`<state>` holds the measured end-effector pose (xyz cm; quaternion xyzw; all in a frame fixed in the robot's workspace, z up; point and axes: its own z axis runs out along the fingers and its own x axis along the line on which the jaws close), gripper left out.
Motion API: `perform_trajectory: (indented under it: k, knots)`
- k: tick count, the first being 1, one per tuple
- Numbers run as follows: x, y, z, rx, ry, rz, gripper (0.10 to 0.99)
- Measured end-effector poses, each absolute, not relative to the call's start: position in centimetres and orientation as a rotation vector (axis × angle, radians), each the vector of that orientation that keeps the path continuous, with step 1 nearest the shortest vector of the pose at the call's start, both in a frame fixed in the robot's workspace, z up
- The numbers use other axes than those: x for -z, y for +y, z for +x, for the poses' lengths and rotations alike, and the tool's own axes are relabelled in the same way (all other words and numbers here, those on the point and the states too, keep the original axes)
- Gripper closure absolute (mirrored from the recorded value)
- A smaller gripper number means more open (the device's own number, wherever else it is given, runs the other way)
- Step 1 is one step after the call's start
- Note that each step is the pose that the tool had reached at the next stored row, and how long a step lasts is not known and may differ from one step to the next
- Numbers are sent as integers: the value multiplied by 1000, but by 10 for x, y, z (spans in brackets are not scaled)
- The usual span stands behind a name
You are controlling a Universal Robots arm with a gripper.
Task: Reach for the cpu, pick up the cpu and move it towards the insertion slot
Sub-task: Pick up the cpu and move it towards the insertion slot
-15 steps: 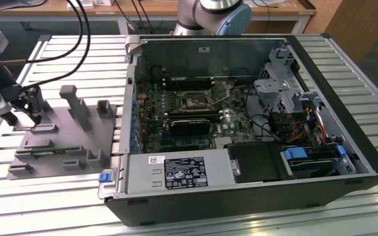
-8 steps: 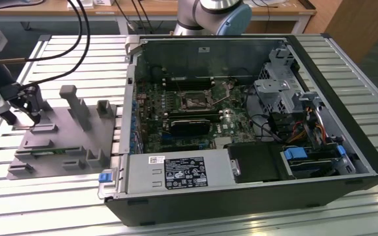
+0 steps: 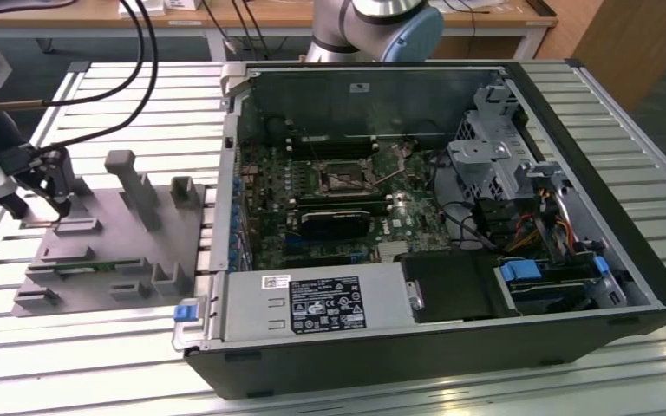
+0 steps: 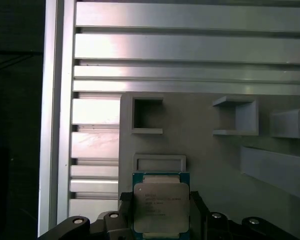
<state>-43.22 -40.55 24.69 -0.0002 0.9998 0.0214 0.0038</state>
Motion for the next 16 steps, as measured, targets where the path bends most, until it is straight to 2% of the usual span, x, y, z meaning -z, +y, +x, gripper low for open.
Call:
perform_trajectory:
  k: [16]
  knots:
    - [-252,-405,-432,-67,3133,-1,549]
